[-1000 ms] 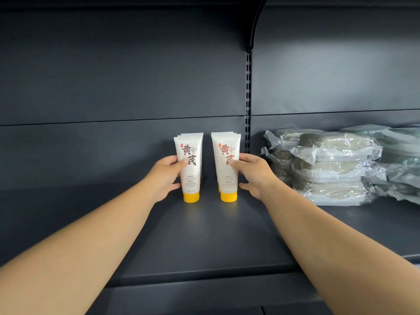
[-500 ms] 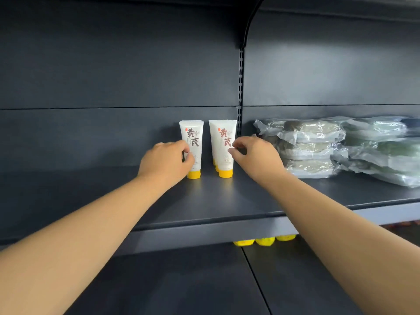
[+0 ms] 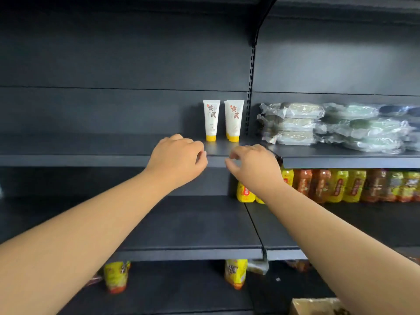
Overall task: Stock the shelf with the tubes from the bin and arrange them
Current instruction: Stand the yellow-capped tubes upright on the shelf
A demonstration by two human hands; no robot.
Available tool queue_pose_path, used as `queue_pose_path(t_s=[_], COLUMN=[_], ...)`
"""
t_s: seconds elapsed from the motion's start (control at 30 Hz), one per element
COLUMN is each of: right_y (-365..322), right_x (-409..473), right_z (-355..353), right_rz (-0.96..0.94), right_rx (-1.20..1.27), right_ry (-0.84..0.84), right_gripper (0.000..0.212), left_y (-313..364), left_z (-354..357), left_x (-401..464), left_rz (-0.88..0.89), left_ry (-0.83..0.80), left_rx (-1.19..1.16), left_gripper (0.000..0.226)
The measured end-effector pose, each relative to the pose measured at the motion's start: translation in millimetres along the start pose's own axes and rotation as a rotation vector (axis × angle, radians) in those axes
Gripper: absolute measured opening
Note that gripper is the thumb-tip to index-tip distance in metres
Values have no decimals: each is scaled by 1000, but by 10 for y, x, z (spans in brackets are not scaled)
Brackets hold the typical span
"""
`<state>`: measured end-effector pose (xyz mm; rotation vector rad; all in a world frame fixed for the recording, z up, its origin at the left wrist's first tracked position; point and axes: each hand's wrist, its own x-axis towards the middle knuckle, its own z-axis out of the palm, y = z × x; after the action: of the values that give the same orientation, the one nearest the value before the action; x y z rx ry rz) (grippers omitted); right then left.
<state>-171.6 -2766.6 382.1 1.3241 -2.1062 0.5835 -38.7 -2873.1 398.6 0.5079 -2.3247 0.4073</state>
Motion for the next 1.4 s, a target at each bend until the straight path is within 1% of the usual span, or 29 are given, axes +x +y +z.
queue_pose_path(t_s=[0.1, 0.17, 0.23, 0.37, 0.5, 0.73, 0.9, 0.97, 1.1, 1.23, 1.3, 1.33, 1.4], right_y=[-172, -295, -450, -700, -882, -1513, -2019, -2232, -2631, -2972, -3095, -3132, -3215], right_x=[-489, -775, -1064, -1495, -1765, -2100, -2244, -2300, -2436, -2609, -2703, -2755, -2876], right_z=[-186, -279, -339, -410, -434, -198, 248, 501, 1023, 1500, 1716, 1784, 1967], right_rz=[-13, -28, -34, -44, -48, -91, -86, -50, 63, 175, 271, 321, 438], right_rx=[59, 104, 149, 198, 204, 256, 264, 284, 302, 246, 226, 222, 220], right_ry=[-49, -43, -61, -158, -180, -339, -426, -481, -623, -788, -859, -890, -952], right_gripper=[33, 33, 33, 35, 34, 35, 35, 34, 30, 29, 30, 31, 32], left_y=[175, 268, 321, 327, 293, -101, -542, -798, -1271, -1707, -1901, -1960, -2082], left_z=[-279, -405, -513, -657, -777, -869, -698, -549, -234, 149, 333, 392, 569], left_x=[-521, -839, -1173, -1758, -2164, -2906, -3370, -3582, -3982, -4357, -4524, -4589, -4753], left_rz=[-43, -57, -74, -98, -82, -189, -249, -303, -352, -399, -402, -416, -457], left_ry=[-42, -86, -144, -288, -380, -438, -408, -425, -530, -570, -605, -639, -751], left_rx=[-24, -31, -8, 64, 159, 156, 31, -13, -51, -171, -209, -225, -273], left_gripper=[27, 28, 29, 29, 30, 28, 24, 25, 36, 24, 29, 32, 30])
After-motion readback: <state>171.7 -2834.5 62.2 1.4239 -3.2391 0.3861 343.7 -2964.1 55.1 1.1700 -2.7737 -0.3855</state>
